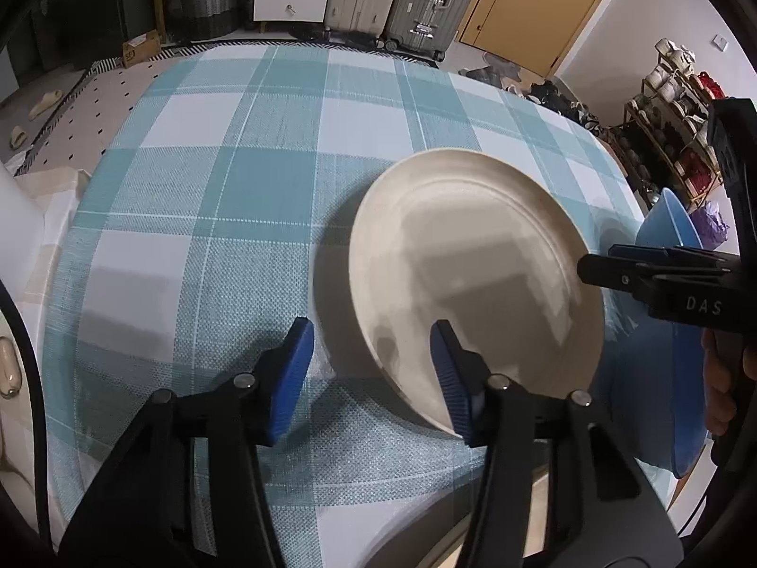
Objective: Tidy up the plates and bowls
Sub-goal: 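Close the right gripper on the cream plate rim, then lift the cream plate with the right gripper and carry it over the table, then carry the cream plate with both grippers over the other cream plate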
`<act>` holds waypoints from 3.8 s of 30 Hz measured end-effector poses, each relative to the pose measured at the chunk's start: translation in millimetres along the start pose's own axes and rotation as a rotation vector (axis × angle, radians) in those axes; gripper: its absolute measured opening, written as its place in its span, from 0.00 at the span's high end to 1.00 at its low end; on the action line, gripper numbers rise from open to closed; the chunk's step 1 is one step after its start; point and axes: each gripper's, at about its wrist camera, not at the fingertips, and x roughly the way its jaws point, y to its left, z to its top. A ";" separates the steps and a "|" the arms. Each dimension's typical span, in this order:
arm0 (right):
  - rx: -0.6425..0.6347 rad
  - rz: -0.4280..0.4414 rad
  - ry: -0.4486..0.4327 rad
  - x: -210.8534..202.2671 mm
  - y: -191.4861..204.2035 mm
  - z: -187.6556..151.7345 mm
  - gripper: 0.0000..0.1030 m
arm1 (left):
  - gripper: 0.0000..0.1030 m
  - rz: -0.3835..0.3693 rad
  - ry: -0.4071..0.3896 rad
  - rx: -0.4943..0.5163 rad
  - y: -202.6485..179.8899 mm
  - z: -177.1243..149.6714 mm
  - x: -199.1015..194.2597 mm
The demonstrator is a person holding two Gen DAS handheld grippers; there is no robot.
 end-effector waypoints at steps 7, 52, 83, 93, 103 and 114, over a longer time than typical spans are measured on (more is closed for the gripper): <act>-0.004 0.002 0.017 8.5 -0.6 0.8 0.46 | 0.67 -0.008 0.006 -0.009 3.0 1.1 6.1; -0.007 -0.014 -0.092 -40.1 5.3 -9.5 0.89 | 0.92 0.043 -0.150 0.025 -12.4 -10.5 -68.5; -0.046 0.000 -0.231 -144.7 38.3 -81.2 0.89 | 0.92 0.038 -0.276 0.064 -46.8 -95.4 -209.2; -0.052 0.018 -0.245 -152.0 46.4 -113.2 0.89 | 0.92 0.031 -0.290 0.062 -46.7 -130.1 -229.6; -0.058 0.035 -0.249 -150.9 57.5 -143.0 0.89 | 0.92 0.046 -0.291 0.075 -40.1 -151.3 -236.5; -0.049 0.064 -0.258 -148.0 59.2 -180.3 0.89 | 0.92 0.044 -0.265 0.095 -35.9 -174.5 -227.6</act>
